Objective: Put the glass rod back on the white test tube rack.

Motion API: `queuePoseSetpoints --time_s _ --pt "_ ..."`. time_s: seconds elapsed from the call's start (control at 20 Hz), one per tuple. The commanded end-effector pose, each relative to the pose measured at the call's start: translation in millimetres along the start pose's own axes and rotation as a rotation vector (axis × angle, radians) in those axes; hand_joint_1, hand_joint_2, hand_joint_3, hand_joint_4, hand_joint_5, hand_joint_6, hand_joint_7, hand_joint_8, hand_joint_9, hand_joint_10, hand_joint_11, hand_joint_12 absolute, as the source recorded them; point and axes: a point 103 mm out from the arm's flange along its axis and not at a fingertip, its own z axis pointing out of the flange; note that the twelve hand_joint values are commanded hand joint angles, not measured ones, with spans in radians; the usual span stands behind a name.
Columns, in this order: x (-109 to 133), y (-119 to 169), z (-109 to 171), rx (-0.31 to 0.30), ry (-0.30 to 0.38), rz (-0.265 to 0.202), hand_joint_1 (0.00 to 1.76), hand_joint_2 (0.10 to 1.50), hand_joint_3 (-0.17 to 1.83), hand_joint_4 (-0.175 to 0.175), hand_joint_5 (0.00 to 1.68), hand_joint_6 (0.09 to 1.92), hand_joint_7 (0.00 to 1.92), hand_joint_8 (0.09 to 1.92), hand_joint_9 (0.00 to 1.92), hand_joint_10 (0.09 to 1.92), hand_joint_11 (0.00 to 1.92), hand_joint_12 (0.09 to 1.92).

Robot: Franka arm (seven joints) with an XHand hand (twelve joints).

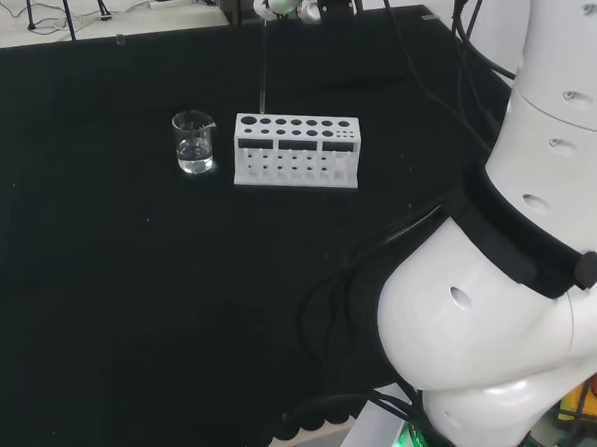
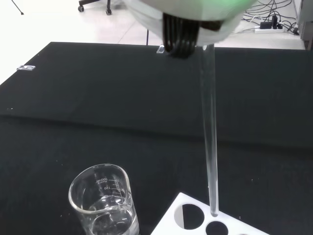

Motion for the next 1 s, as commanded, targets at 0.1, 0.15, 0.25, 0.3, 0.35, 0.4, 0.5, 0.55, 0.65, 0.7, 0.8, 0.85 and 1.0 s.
queuePoseSetpoints --time_s 0.1,0.15,0.25,0.3,0.35,0.4,0.5,0.55,0.65,0.7,0.8,0.85,1.0 --pt "5 -12 -4 -0.003 -0.006 -0.002 1.32 0.75 0.54 -0.175 1.20 0.46 1.25 0.95 1.65 0.78 1.37 1.05" --pt "5 -13 -3 -0.002 -0.006 -0.001 1.32 0.75 0.54 -0.175 1.20 0.46 1.25 0.95 1.65 0.78 1.37 1.05" --pt "4 -15 -1 -0.001 -0.008 0.001 1.32 0.75 0.54 -0.175 1.20 0.46 1.25 0.95 1.65 0.78 1.37 1.05" --pt "3 -15 0 0.001 -0.005 0.002 1.32 0.75 0.54 -0.175 1.20 0.46 1.25 0.95 1.65 0.78 1.37 1.05" --pt "2 -15 1 0.002 -0.004 0.003 1.32 0.75 0.54 -0.175 1.20 0.46 1.25 0.95 1.65 0.78 1.37 1.05" --pt "2 -14 2 0.005 -0.007 0.005 1.32 0.75 0.54 -0.175 1.20 0.46 1.25 0.95 1.65 0.78 1.37 1.05" --pt "-1 -12 4 0.011 0.002 0.004 1.32 0.75 0.54 -0.175 1.20 0.46 1.25 0.95 1.65 0.78 1.37 1.05" --pt "-3 -11 5 0.011 0.008 0.005 1.32 0.75 0.54 -0.175 1.20 0.46 1.25 0.95 1.65 0.78 1.37 1.05" --pt "-6 -10 7 0.011 0.013 0.004 1.32 0.75 0.54 -0.175 1.20 0.46 1.25 0.95 1.65 0.78 1.37 1.05" --pt "-7 -9 8 0.011 0.013 0.004 1.32 0.75 0.54 -0.175 1.20 0.46 1.25 0.95 1.65 0.78 1.37 1.05" --pt "-11 -8 8 0.011 0.012 0.007 1.32 0.75 0.54 -0.175 1.20 0.46 1.25 0.95 1.65 0.78 1.37 1.05" --pt "-13 -7 8 0.010 0.012 0.008 1.32 0.75 0.54 -0.175 1.20 0.46 1.25 0.95 1.65 0.78 1.37 1.05" --pt "-15 -6 8 0.009 0.017 0.010 1.32 0.75 0.54 -0.175 1.20 0.46 1.25 0.95 1.65 0.78 1.37 1.05"
